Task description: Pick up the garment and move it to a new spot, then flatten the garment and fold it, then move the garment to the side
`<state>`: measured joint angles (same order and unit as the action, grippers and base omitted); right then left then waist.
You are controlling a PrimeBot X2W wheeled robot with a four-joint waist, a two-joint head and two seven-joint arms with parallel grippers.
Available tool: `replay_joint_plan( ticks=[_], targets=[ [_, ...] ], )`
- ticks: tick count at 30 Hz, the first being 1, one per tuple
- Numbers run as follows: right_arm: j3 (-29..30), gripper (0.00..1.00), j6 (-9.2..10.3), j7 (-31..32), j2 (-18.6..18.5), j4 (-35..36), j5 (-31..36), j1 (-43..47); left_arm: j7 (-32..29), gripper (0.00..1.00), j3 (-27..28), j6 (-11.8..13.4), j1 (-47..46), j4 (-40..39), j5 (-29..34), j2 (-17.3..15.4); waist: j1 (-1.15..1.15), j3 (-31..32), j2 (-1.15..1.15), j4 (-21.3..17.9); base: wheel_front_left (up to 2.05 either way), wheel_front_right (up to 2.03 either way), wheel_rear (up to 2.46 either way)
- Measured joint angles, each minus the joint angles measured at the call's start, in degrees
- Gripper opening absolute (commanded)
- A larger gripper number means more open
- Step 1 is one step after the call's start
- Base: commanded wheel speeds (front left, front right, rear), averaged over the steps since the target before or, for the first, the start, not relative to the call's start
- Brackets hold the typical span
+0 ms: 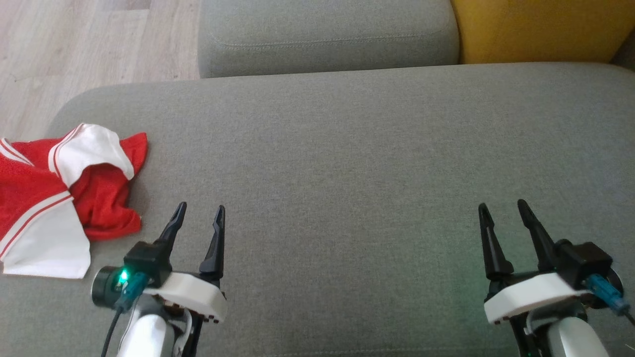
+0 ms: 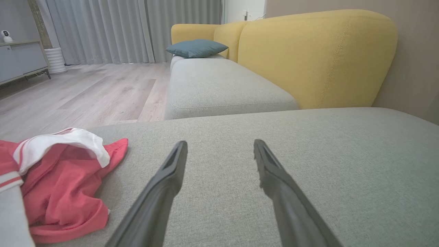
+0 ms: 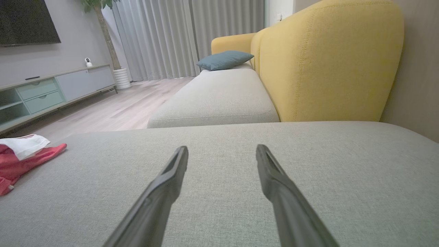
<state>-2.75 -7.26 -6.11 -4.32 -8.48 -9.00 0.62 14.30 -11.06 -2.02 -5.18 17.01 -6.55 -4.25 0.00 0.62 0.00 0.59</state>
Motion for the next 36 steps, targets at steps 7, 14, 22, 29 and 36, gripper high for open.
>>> replay_joint_plan(
  ticks=[7,14,22,29,36],
  targets=[
    [0.96,1.0,0.0,0.0,0.27,-0.1,0.0,0.04,0.0,1.0,0.01,0.02,0.0,0.08,0.0,0.01,0.0,0.05,0.0,0.1,0.0,0.0,0.0],
    [1.22,1.0,0.0,0.0,0.57,-0.13,0.0,0.07,0.0,1.0,0.01,0.04,0.0,0.07,0.03,0.01,0.0,0.07,0.0,0.25,0.0,0.0,0.0],
    [1.03,1.0,0.0,0.05,0.6,-0.12,0.01,0.06,0.0,1.0,0.27,0.51,0.0,-0.21,0.42,0.01,0.0,-0.07,0.0,0.83,0.0,0.0,0.0],
    [-0.42,1.0,0.0,0.15,0.63,0.67,0.01,0.02,0.0,1.0,0.71,1.09,0.01,-0.8,0.42,0.04,0.0,-0.14,0.0,3.83,0.0,0.0,0.0],
    [-0.78,1.0,0.0,1.63,0.58,3.04,0.02,0.0,0.0,1.0,1.13,1.54,0.02,-1.31,0.42,0.03,0.0,-0.3,0.0,9.48,0.0,0.0,0.0]
  ],
)
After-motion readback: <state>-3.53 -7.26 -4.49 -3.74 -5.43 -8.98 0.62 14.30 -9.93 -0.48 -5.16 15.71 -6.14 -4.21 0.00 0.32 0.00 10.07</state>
